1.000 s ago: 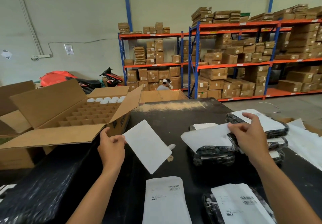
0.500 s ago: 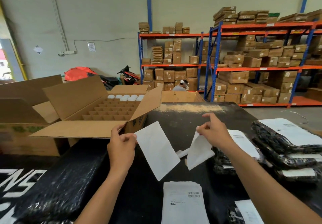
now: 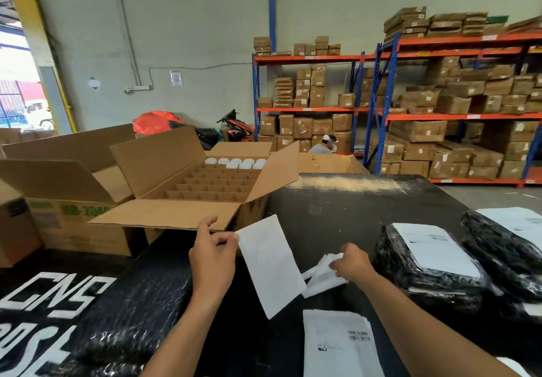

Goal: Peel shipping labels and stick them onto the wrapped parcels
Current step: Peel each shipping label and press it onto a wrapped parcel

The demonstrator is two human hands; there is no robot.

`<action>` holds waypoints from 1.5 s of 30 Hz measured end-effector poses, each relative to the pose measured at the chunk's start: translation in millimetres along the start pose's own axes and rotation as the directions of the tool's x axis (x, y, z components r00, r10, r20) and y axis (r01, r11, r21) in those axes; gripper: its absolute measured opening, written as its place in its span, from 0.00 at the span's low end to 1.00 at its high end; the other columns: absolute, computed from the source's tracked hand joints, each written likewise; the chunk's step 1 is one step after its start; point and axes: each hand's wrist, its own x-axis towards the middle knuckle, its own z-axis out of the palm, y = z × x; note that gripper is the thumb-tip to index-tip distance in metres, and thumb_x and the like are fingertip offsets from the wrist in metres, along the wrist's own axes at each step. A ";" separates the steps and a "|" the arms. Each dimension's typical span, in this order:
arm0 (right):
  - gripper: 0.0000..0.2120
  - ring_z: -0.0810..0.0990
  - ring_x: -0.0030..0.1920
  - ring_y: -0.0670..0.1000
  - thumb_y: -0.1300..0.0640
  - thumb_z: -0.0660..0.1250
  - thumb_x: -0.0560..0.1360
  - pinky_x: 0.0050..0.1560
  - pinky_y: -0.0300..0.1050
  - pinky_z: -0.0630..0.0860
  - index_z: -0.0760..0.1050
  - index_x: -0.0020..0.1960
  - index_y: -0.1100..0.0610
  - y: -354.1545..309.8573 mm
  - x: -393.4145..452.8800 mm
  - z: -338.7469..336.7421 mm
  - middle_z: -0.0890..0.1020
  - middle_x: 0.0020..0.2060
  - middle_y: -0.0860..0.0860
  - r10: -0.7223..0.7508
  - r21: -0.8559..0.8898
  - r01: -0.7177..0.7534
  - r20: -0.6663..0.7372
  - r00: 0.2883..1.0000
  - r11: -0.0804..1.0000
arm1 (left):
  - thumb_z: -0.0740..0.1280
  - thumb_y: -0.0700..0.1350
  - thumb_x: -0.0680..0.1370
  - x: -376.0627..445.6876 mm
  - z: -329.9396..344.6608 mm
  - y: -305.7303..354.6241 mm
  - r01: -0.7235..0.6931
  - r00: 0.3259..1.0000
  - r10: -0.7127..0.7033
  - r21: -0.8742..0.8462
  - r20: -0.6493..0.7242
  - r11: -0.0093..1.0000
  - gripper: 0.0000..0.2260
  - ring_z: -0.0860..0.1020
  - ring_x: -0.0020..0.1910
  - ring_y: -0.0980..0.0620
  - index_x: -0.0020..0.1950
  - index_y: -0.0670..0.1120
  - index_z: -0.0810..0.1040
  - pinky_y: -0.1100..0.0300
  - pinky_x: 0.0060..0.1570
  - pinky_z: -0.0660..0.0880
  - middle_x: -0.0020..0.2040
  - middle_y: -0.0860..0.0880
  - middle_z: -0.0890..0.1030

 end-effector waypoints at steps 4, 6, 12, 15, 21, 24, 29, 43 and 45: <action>0.25 0.76 0.53 0.55 0.56 0.69 0.74 0.48 0.46 0.74 0.65 0.67 0.61 -24.4 -16.0 -26.7 0.76 0.59 0.57 -0.159 0.009 0.159 -0.029 0.987 0.987 | 0.68 0.39 0.77 2.1 8.2 10.5 -0.021 0.999 0.021 -0.018 0.030 1.000 0.22 0.75 0.43 0.62 0.70 0.45 0.67 0.61 0.52 0.67 0.40 0.57 0.80; 0.23 0.79 0.50 0.50 0.55 0.70 0.74 0.47 0.44 0.74 0.67 0.66 0.57 -42.8 -34.7 -46.9 0.81 0.52 0.52 -0.279 0.124 0.282 -0.044 0.959 0.951 | 0.68 0.39 0.77 2.9 17.6 16.5 -0.038 0.998 0.040 -0.050 0.050 0.998 0.20 0.76 0.43 0.63 0.68 0.44 0.69 0.60 0.52 0.68 0.38 0.61 0.79; 0.20 0.80 0.47 0.42 0.51 0.71 0.72 0.49 0.38 0.76 0.69 0.61 0.50 -67.7 -109.7 -85.8 0.83 0.43 0.44 -0.590 0.092 0.593 -0.063 0.805 0.800 | 0.67 0.38 0.76 -3.8 62.0 44.6 0.003 0.988 0.035 -0.239 0.152 0.971 0.10 0.82 0.44 0.51 0.51 0.53 0.74 0.47 0.53 0.79 0.48 0.47 0.84; 0.25 0.79 0.49 0.43 0.47 0.71 0.71 0.50 0.38 0.77 0.66 0.64 0.48 -59.9 -124.0 -90.2 0.80 0.48 0.45 -0.597 -0.036 0.596 -0.089 0.798 0.802 | 0.66 0.37 0.77 -17.1 84.6 63.7 -0.001 0.980 0.066 -0.328 0.190 0.945 0.17 0.82 0.40 0.56 0.64 0.46 0.70 0.49 0.50 0.81 0.41 0.50 0.83; 0.26 0.80 0.52 0.48 0.50 0.69 0.74 0.53 0.48 0.79 0.63 0.68 0.49 -29.3 -132.5 -114.0 0.80 0.56 0.49 -0.577 -0.179 0.548 -0.230 0.784 0.817 | 0.66 0.37 0.78 -45.2 120.8 90.0 0.038 0.957 0.067 -0.352 0.281 0.935 0.20 0.81 0.41 0.58 0.68 0.48 0.67 0.51 0.52 0.81 0.45 0.51 0.82; 0.26 0.80 0.51 0.48 0.49 0.67 0.74 0.51 0.48 0.79 0.61 0.69 0.49 -12.5 -134.0 -124.6 0.81 0.55 0.49 -0.576 -0.219 0.534 -0.260 0.775 0.817 | 0.65 0.38 0.78 -58.8 137.0 98.5 0.066 0.947 0.050 -0.344 0.317 0.937 0.20 0.81 0.41 0.57 0.69 0.49 0.66 0.52 0.52 0.80 0.45 0.53 0.81; 0.24 0.79 0.52 0.51 0.50 0.65 0.75 0.50 0.50 0.78 0.60 0.67 0.48 13.9 -132.5 -143.7 0.81 0.54 0.48 -0.571 -0.291 0.497 -0.292 0.768 0.818 | 0.65 0.38 0.78 -81.6 165.4 111.2 0.133 0.923 0.017 -0.359 0.385 0.924 0.20 0.82 0.41 0.53 0.68 0.49 0.66 0.50 0.52 0.80 0.48 0.49 0.81; 0.20 0.80 0.48 0.52 0.59 0.63 0.76 0.47 0.51 0.78 0.64 0.66 0.50 108.3 -102.9 -231.4 0.83 0.49 0.49 -0.496 -0.217 0.445 -0.370 0.786 0.869 | 0.67 0.40 0.78 -140.0 250.2 151.7 0.326 0.810 -0.029 -0.409 0.585 0.852 0.24 0.82 0.48 0.48 0.72 0.47 0.61 0.56 0.45 0.80 0.51 0.46 0.78; 0.20 0.81 0.47 0.51 0.60 0.63 0.75 0.46 0.52 0.78 0.65 0.65 0.51 115.8 -95.7 -239.5 0.83 0.47 0.48 -0.473 -0.142 0.455 -0.383 0.793 0.879 | 0.68 0.39 0.77 -137.0 251.6 154.9 0.322 0.812 -0.023 -0.415 0.583 0.851 0.25 0.82 0.50 0.48 0.70 0.47 0.62 0.55 0.47 0.80 0.53 0.45 0.78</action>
